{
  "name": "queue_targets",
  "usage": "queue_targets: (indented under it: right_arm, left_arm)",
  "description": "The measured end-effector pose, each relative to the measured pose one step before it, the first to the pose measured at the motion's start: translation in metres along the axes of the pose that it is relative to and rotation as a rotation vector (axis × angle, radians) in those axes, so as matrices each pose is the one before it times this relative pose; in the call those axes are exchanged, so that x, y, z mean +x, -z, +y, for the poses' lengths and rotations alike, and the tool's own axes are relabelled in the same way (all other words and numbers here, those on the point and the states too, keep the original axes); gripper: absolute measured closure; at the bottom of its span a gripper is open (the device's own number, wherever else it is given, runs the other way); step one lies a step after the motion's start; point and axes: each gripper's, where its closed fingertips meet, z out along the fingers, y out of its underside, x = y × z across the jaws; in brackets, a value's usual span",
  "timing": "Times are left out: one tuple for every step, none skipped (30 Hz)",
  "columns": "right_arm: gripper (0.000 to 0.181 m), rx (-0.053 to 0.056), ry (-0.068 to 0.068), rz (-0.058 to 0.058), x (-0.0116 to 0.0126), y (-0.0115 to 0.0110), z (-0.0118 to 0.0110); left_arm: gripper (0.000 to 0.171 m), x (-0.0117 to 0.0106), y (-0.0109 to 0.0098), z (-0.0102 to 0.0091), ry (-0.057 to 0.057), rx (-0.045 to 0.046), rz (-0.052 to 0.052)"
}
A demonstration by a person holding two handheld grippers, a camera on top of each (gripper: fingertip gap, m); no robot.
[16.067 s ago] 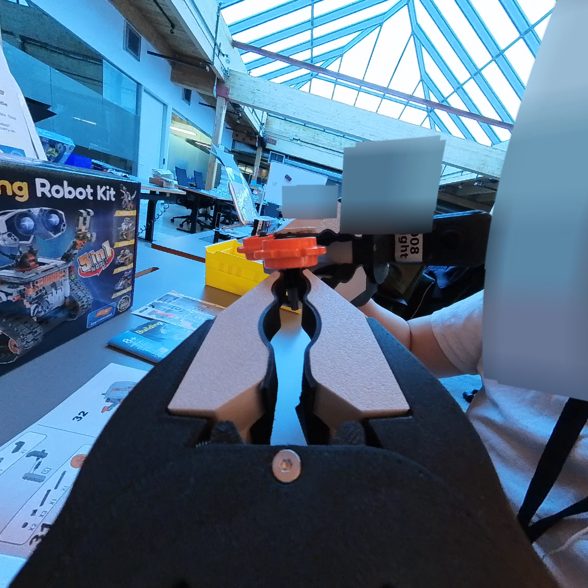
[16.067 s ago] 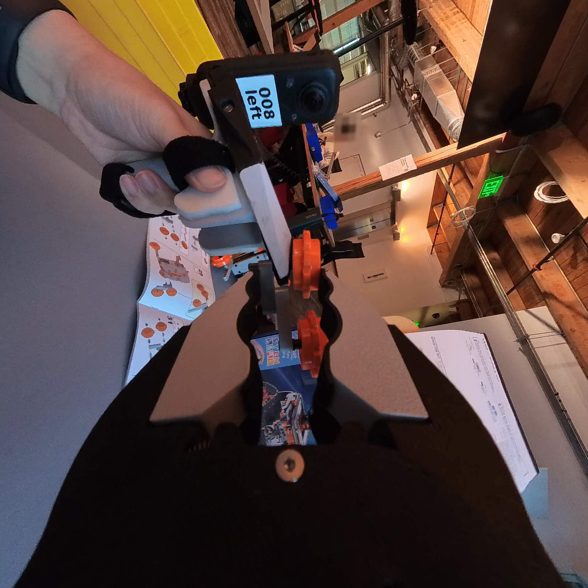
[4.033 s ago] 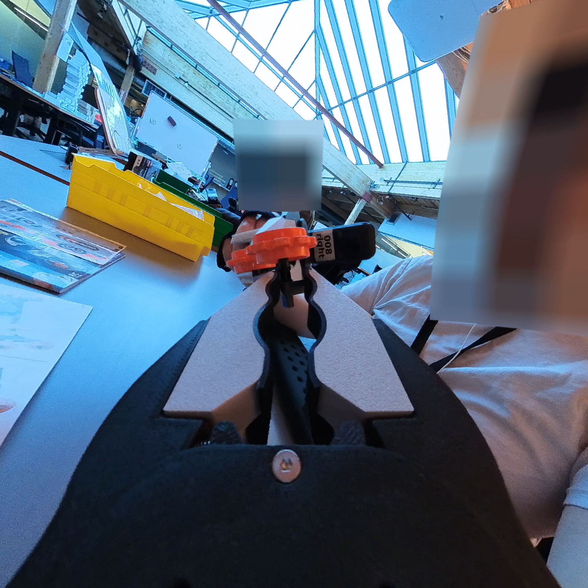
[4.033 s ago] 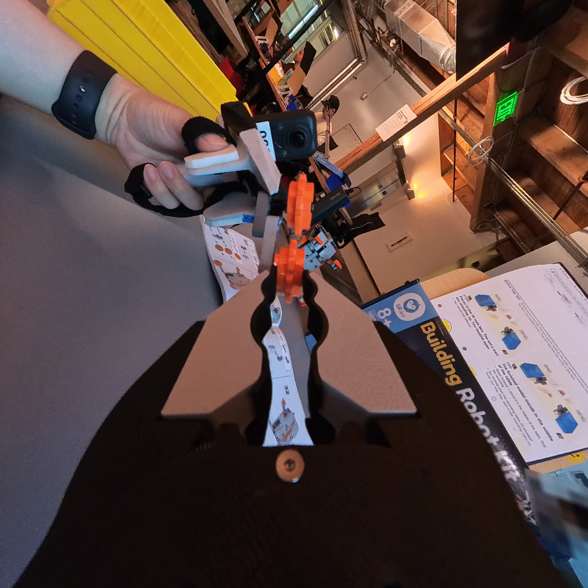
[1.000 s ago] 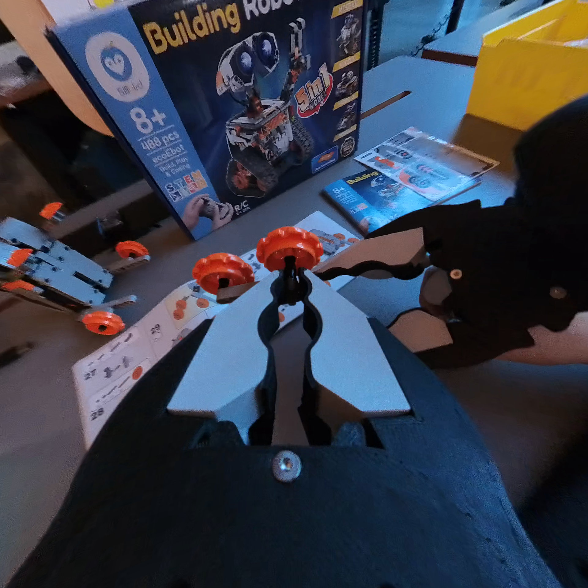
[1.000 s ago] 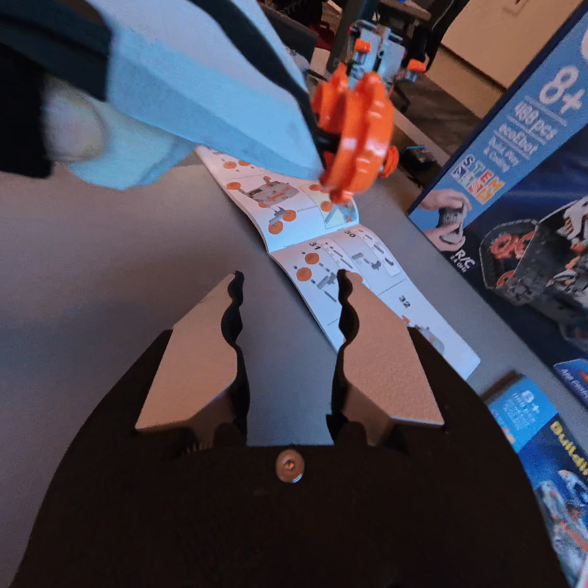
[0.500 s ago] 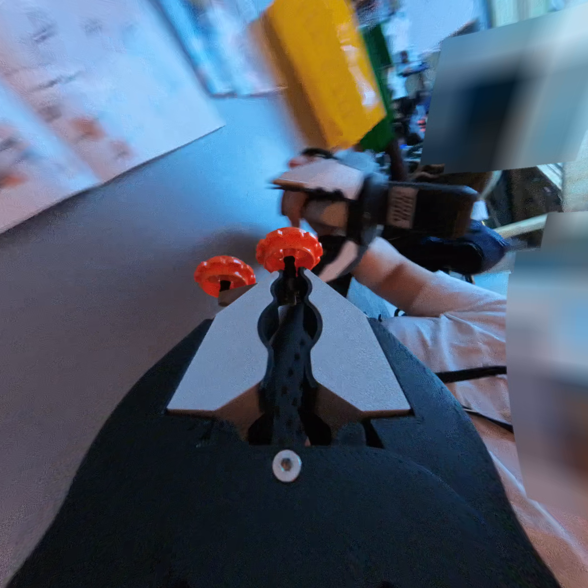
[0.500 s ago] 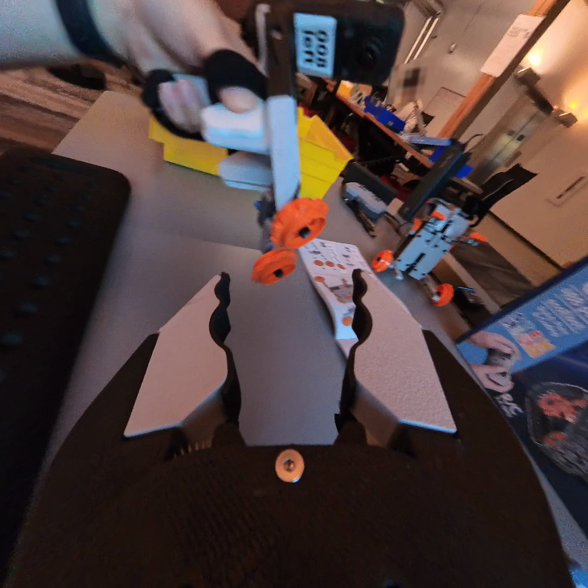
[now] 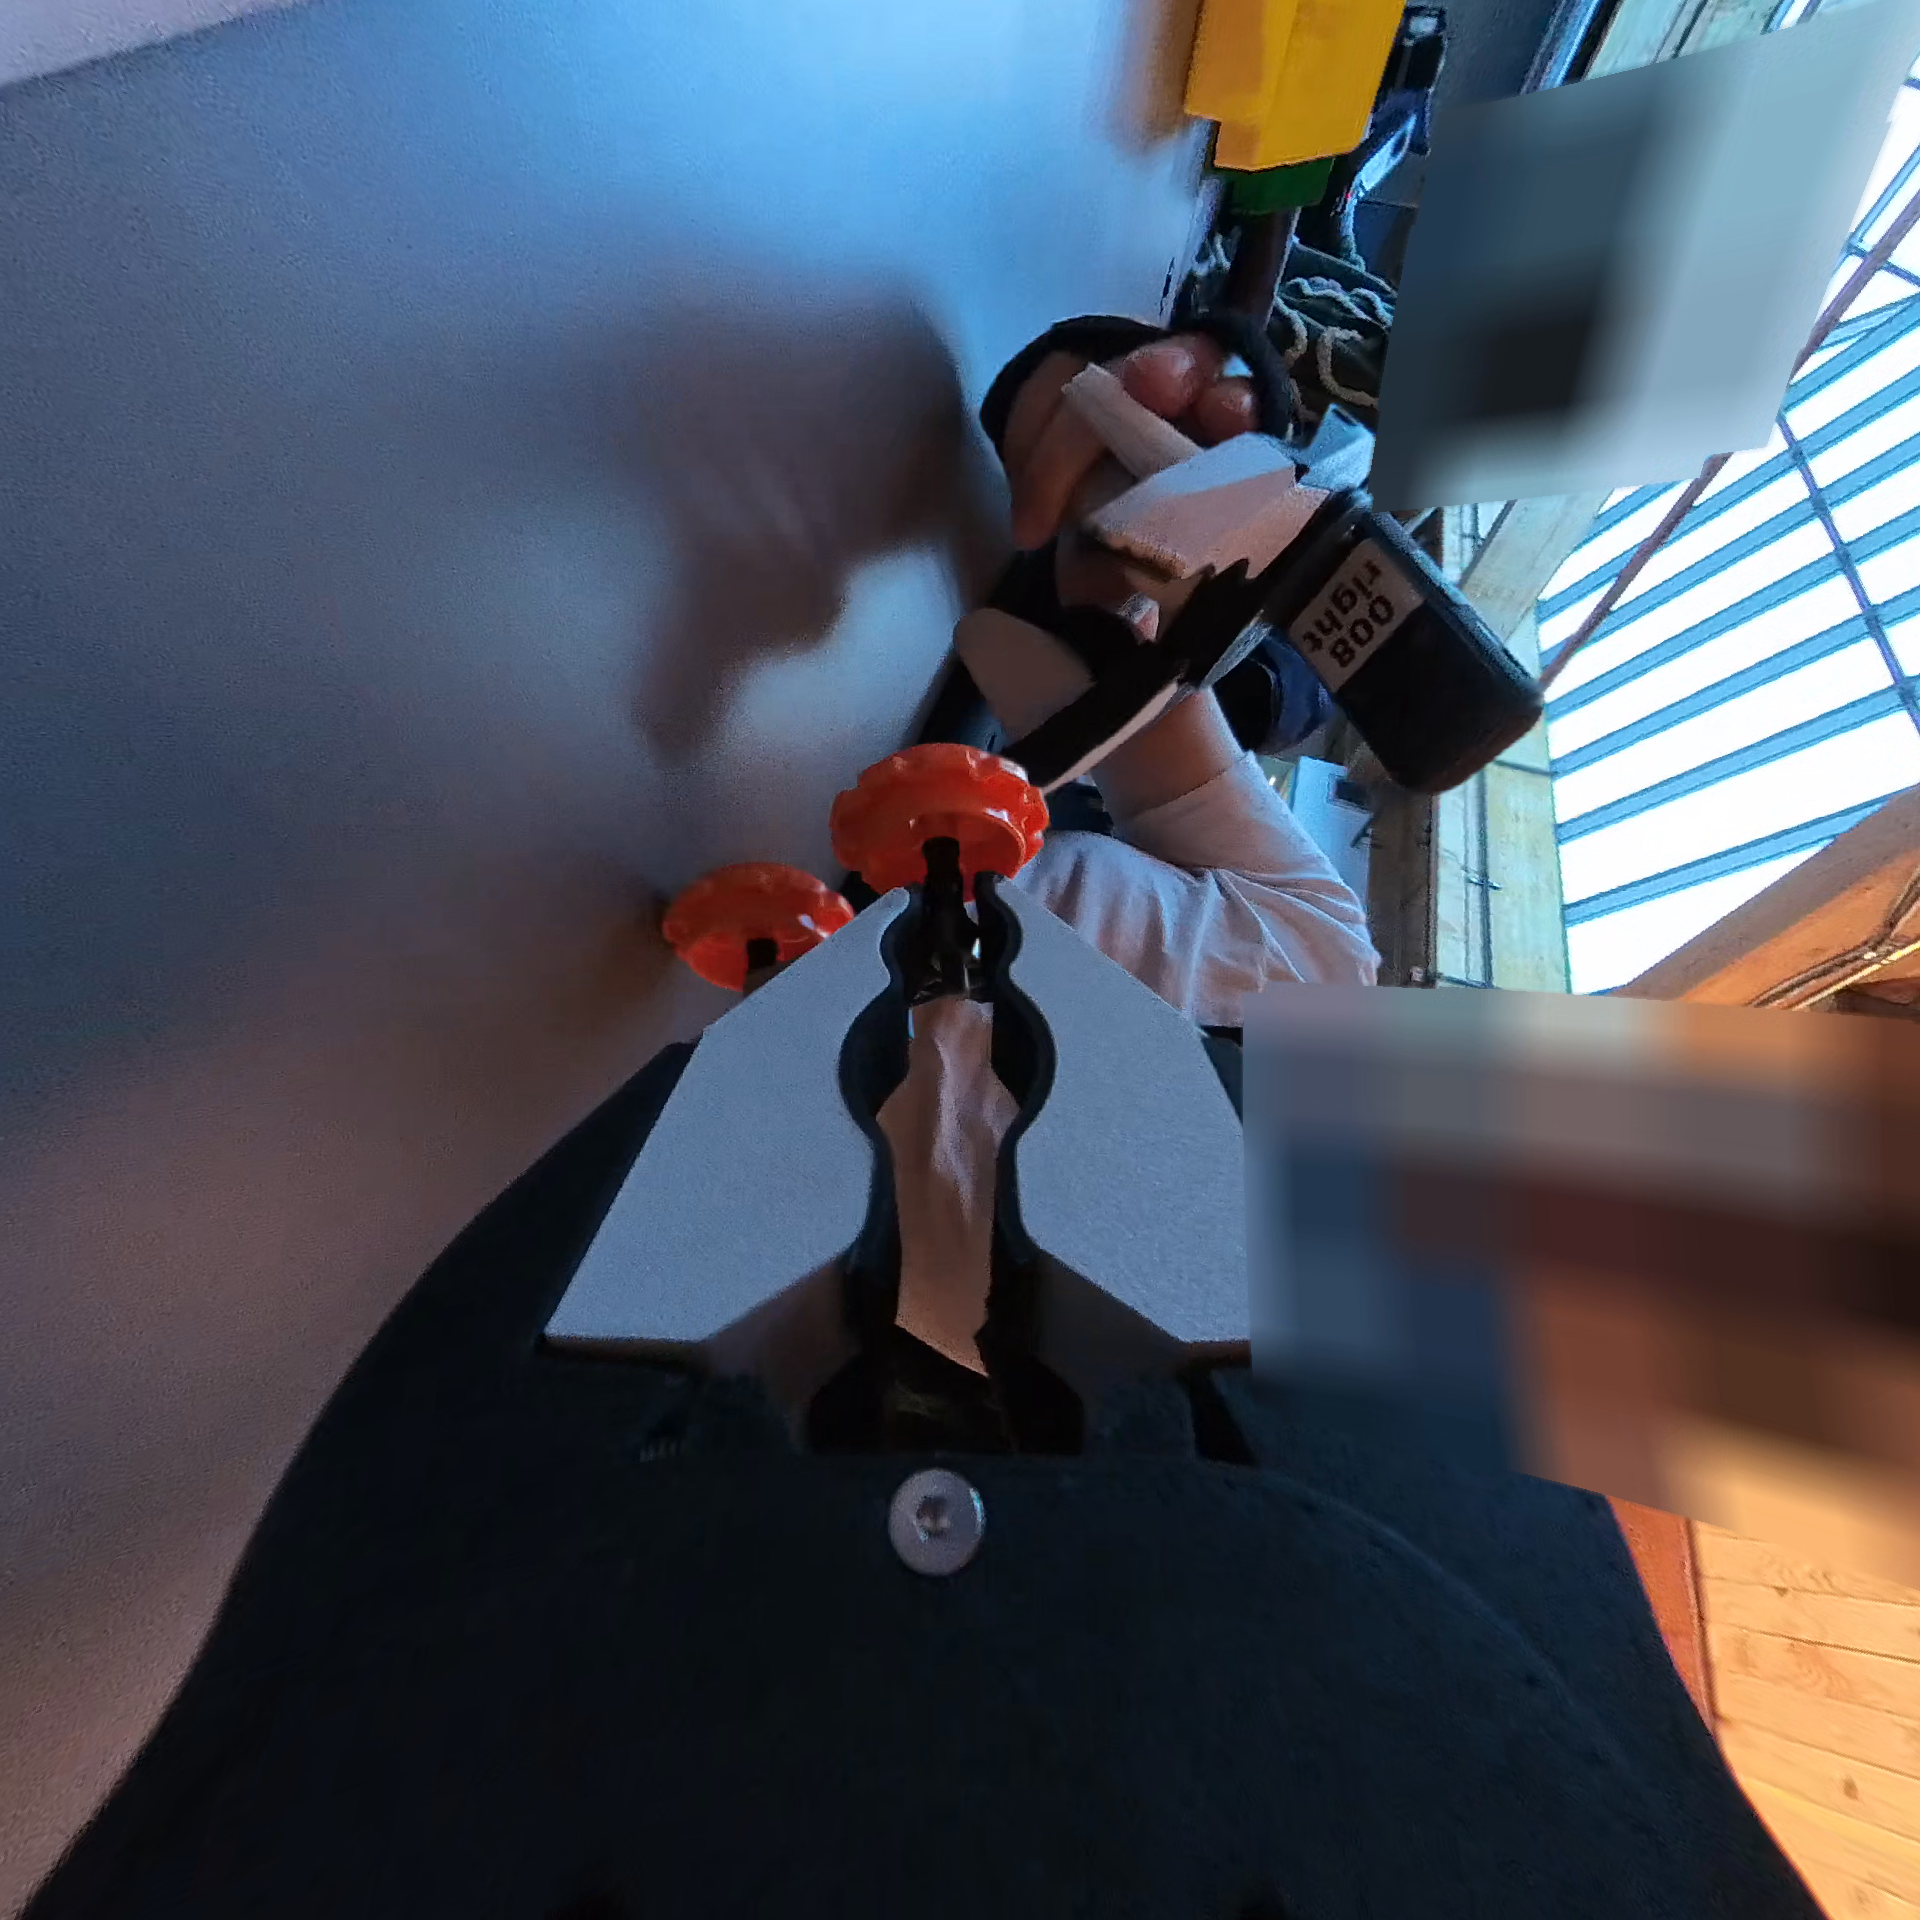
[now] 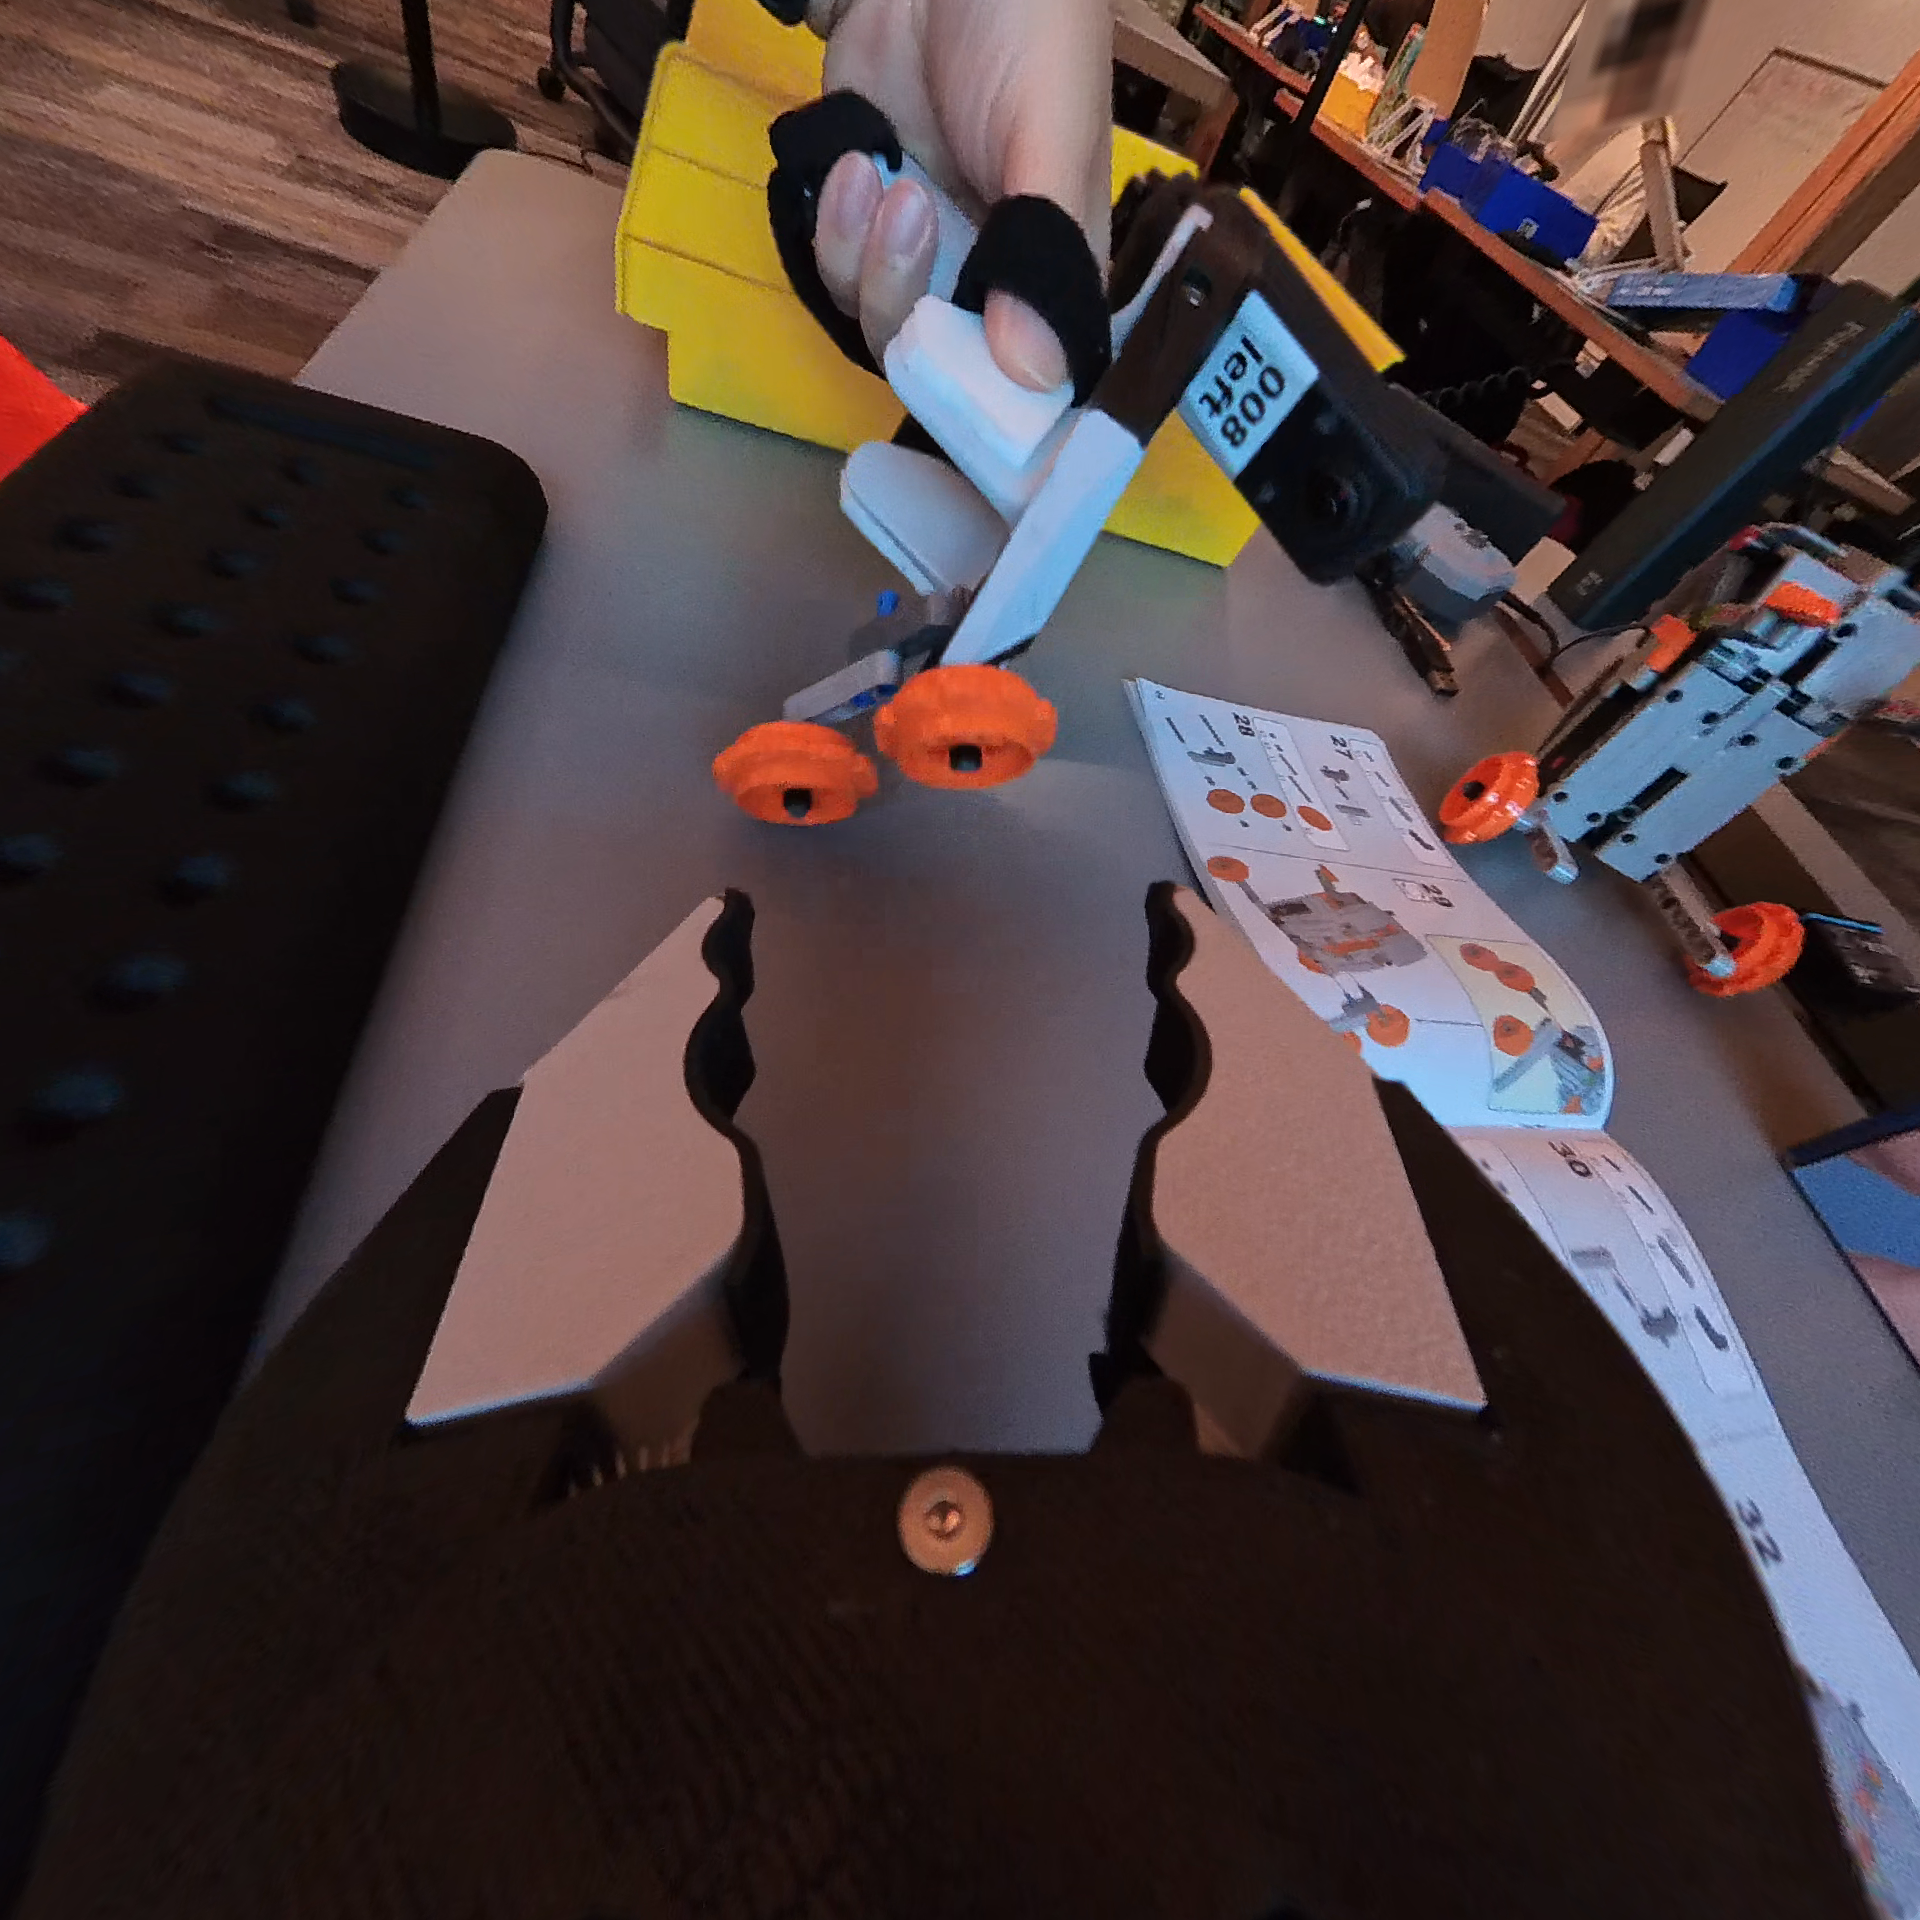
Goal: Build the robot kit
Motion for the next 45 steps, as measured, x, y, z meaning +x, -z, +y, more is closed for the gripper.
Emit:
queue_targets:
  right_arm:
    - [0.107, -0.0066, 0.0140, 0.0049, 0.00153, -0.00649, -0.00054]
    - [0.110, -0.0068, 0.0219, 0.0204, 0.00374, -0.00631, -0.00107]
    - [0.114, 0.0006, 0.0193, 0.0242, 0.00400, -0.00550, -0.00245]
    - [0.119, 0.0090, 0.0165, 0.0088, 0.00104, -0.00452, -0.00355]
    - [0.122, 0.0108, 0.0137, -0.0040, -0.00133, -0.00413, -0.00329]
    - [0.122, -0.0033, 0.0063, -0.0231, -0.00416, -0.00442, -0.00069]
    - [0.123, -0.0170, -0.0033, -0.0416, -0.00680, -0.00448, 0.00181]
    - [0.125, -0.0147, -0.0091, -0.0351, -0.00580, -0.00418, 0.00208]
    - [0.128, -0.0120, -0.0033, -0.0221, -0.00382, -0.00340, 0.00195]
    - [0.132, -0.0196, 0.0075, -0.0175, -0.00306, -0.00257, 0.00255]
    - [0.137, -0.0200, 0.0065, -0.0137, -0.00259, -0.00214, 0.00199]
    - [0.146, -0.0130, 0.0022, -0.0161, -0.00305, -0.00149, 0.00113]
    - [0.156, -0.0060, -0.0035, -0.0093, -0.00237, -0.00058, -0.00011]
    - [0.158, 0.0003, 0.0002, -0.0039, -0.00135, 0.00014, -0.00042]
    - [0.158, -0.0013, 0.0012, -0.0016, -0.00073, 0.00026, 0.00015]
    - [0.158, -0.0045, 0.0018, 0.0026, -0.00012, 0.00023, 0.00081]
    - [0.158, -0.0052, 0.0028, 0.0074, 0.00053, 0.00023, 0.00083]
    - [0.157, -0.0018, 0.0043, 0.0074, 0.00060, 0.00056, 0.00018]
    - [0.154, 0.0080, -0.0006, 0.0022, 0.00018, 0.00075, -0.00150]
    - [0.151, 0.0065, -0.0176, -0.0019, 0.00009, 0.00026, -0.00166]
    - [0.143, -0.0054, -0.0513, -0.0083, -0.00046, -0.00074, -0.00128]
    - [0.128, -0.0182, -0.0883, -0.0265, -0.00334, -0.00202, -0.00065]
    - [0.115, -0.0178, -0.1166, -0.0333, -0.00430, -0.00300, -0.00067]
    - [0.115, -0.0114, -0.1091, -0.0022, 0.00047, -0.00283, -0.00046]
    - [0.125, -0.0134, -0.0693, 0.0223, 0.00369, -0.00203, 0.00080]
    - [0.140, -0.0120, -0.0128, 0.0231, 0.00359, -0.00078, 0.00079]
    - [0.144, -0.0047, 0.0194, 0.0252, 0.00349, 0.00018, -0.00042]
    - [0.143, -0.0107, 0.0152, 0.0163, 0.00181, -0.00025, 0.00066]
    - [0.145, -0.0069, 0.0001, 0.0106, 0.00084, -0.00072, 0.00084]
    - [0.145, -0.0025, -0.0083, 0.0044, 0.00005, -0.00095, 0.00102]
    - [0.144, -0.0047, -0.0124, 0.0009, -0.00014, -0.00134, 0.00193]
    - [0.142, -0.0058, -0.0181, 0.0012, 0.00008, -0.00099, 0.00189]
    - [0.142, -0.0057, -0.0218, 0.0095, 0.00115, -0.00064, 0.00163]
    - [0.141, -0.0153, -0.0327, 0.0144, 0.00185, -0.00066, 0.00302]
    - [0.135, -0.0145, -0.0390, -0.0033, -0.00166, -0.00072, 0.00293]
    - [0.136, -0.0035, -0.0323, 0.0058, -0.00108, -0.00021, 0.00173]
    - [0.148, -0.0037, -0.0130, 0.0284, 0.00250, 0.00055, 0.00157]
    - [0.150, -0.0029, 0.0098, 0.0249, 0.00304, 0.00095, 0.00093]
    - [0.150, -0.0019, 0.0087, 0.0248, 0.00401, 0.00123, 0.00058]
    - [0.152, 0.0067, 0.0057, 0.0191, 0.00390, 0.00124, -0.00015]
    - [0.153, 0.0065, 0.0019, 0.0013, 0.00171, 0.00099, 0.00007]
    - [0.154, -0.0013, -0.0013, -0.0108, 0.00019, 0.00070, 0.00098]
    - [0.154, 0.0029, -0.0016, -0.0185, -0.00130, 0.00041, 0.00000]
    - [0.155, 0.0023, 0.0077, -0.0172, -0.00178, 0.00030, -0.00023]
    - [0.155, -0.0021, 0.0161, -0.0011, 0.00044, 0.00034, 0.00046]
  left_arm:
    - [0.165, -0.00196, -0.00193, -0.00083, 0.0007, -0.00788, 0.0009]
    - [0.165, -0.00306, -0.00142, -0.00080, -0.0027, -0.00549, -0.0103]
    - [0.165, -0.00265, -0.00133, 0.00016, -0.0011, -0.00756, -0.0082]
    - [0.165, -0.00179, -0.00121, 0.00047, 0.0000, -0.00631, -0.0009]
    - [0.165, -0.00213, -0.00112, -0.00026, -0.0035, 0.00046, -0.0032]
    - [0.165, -0.00214, -0.00116, -0.00063, -0.0056, 0.00289, -0.0042]
    - [0.165, -0.00144, -0.00149, 0.00084, -0.0045, -0.00461, -0.0004]
    - [0.164, -0.00120, -0.00169, 0.00150, -0.0049, -0.00924, -0.0004]
    - [0.164, -0.00123, -0.00167, 0.00087, -0.0066, -0.00529, -0.0022]
    - [0.164, -0.00078, -0.00099, -0.00052, -0.0055, 0.00263, -0.0002]
    - [0.165, -0.00067, -0.00009, -0.00173, -0.0052, 0.01133, -0.0016]
    - [0.165, -0.00048, 0.00062, -0.00162, -0.0040, 0.01106, -0.0007]
    - [0.165, -0.00075, 0.00062, -0.00036, -0.0060, 0.00504, -0.0037]
    - [0.165, -0.00082, -0.00010, 0.00167, -0.0142, -0.00662, -0.0061]
    - [0.165, 0.00007, -0.00068, 0.00079, -0.0153, 0.00066, -0.0024]
    - [0.165, -0.00033, -0.00052, 0.00000, -0.0112, 0.00754, -0.0051]
    - [0.165, -0.00114, 0.00003, -0.00038, -0.0046, 0.00940, -0.0090]
    - [0.165, -0.00202, 0.00053, -0.00034, -0.0052, 0.01070, -0.0143]
    - [0.165, -0.00228, 0.00065, -0.00097, -0.0056, 0.01628, -0.0152]
    - [0.166, -0.00117, 0.00072, -0.00133, -0.0018, 0.02137, -0.0071]
    - [0.166, -0.00039, 0.00092, -0.00207, 0.0041, 0.02802, -0.0026]
    - [0.167, -0.00097, 0.00137, -0.00276, 0.0062, 0.03553, -0.0065]
    - [0.170, -0.00152, 0.00171, -0.00204, -0.0039, 0.03189, -0.0105]
    - [0.171, -0.00166, 0.00181, -0.00103, -0.0153, 0.02378, -0.0111]
    - [0.171, -0.00069, 0.00120, -0.00048, -0.0061, 0.02151, -0.0011]
    - [0.171, 0.00129, 0.00014, 0.00074, 0.0072, 0.01212, 0.0174]
    - [0.171, 0.00182, -0.00061, 0.00048, 0.0141, 0.01169, 0.0230]
    - [0.171, -0.00045, -0.00017, -0.00278, 0.0110, 0.03014, 0.0077]
    - [0.171, -0.00139, -0.00014, -0.00241, 0.0083, 0.02432, -0.0002]
    - [0.171, -0.00154, -0.00066, -0.00075, 0.0042, 0.01031, -0.0031]
    - [0.171, -0.00215, -0.00076, -0.00063, -0.0006, 0.00924, -0.0101]
    - [0.171, -0.00230, -0.00101, -0.00148, -0.0005, 0.01702, -0.0135]
    - [0.171, -0.00128, -0.00122, -0.00215, 0.0007, 0.02409, -0.0092]
    - [0.171, -0.00011, -0.00134, -0.00207, 0.0009, 0.02376, -0.0023]
    - [0.171, 0.00025, -0.00133, -0.00199, -0.0017, 0.02321, -0.0032]
    - [0.171, -0.00005, -0.00163, -0.00108, -0.0032, 0.01793, -0.0067]
    - [0.171, 0.00078, -0.00195, -0.00038, -0.0052, 0.01266, -0.0027]
    - [0.171, 0.00125, -0.00139, -0.00056, -0.0090, 0.01257, -0.0005]
    - [0.171, 0.00171, -0.00013, -0.00251, -0.0078, 0.02515, 0.0022]
    - [0.171, 0.00227, 0.00000, -0.00269, -0.0013, 0.02442, 0.0064]
    - [0.171, 0.00230, -0.00057, -0.00071, -0.0016, 0.01166, 0.0070]
    - [0.171, 0.00084, -0.00077, 0.00027, -0.0118, 0.00228, -0.0020]
    - [0.171, -0.00165, -0.00032, -0.00003, -0.0232, 0.00277, -0.0181]
    - [0.168, -0.00296, -0.00032, 0.00005, -0.0265, 0.00173, -0.0288]
    - [0.161, -0.00354, -0.00007, 0.00011, -0.0257, -0.00150, -0.0333]
